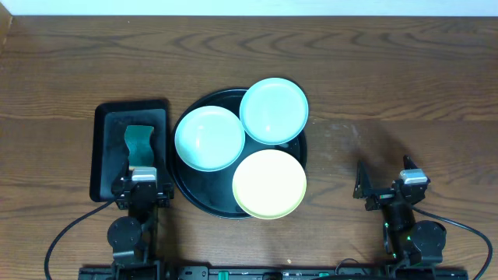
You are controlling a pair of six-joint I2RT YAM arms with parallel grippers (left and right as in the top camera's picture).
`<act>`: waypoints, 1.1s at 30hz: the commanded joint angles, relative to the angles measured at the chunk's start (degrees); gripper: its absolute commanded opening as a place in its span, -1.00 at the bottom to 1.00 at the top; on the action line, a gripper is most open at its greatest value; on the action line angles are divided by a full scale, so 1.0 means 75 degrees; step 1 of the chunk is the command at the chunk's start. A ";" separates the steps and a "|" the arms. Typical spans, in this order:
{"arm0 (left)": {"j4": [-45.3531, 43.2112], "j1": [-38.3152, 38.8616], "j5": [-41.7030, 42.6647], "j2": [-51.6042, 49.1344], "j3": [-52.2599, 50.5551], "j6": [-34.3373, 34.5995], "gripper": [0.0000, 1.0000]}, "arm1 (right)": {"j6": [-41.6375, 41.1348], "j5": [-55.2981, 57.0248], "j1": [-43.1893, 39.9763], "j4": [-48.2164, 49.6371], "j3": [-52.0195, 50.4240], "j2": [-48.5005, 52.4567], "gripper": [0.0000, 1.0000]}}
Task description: Clean dirty plates on tray and stack at the side
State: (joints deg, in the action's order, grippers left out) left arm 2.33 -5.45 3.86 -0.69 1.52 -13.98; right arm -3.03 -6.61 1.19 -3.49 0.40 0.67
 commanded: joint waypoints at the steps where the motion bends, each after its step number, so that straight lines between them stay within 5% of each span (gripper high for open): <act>1: 0.0187 0.0038 0.0006 0.0061 -0.0172 -0.0102 0.49 | -0.0102 0.0020 0.0085 -0.0023 -0.0012 -0.0047 0.99; 33: 0.0192 0.0038 0.0006 0.0061 -0.0061 -0.0099 0.49 | -0.0105 -0.0131 0.0085 0.0312 -0.0012 -0.0047 0.99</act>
State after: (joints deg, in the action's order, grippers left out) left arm 2.33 -5.45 3.86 -0.69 1.52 -13.98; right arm -3.03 -6.63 1.19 -2.70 0.40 0.69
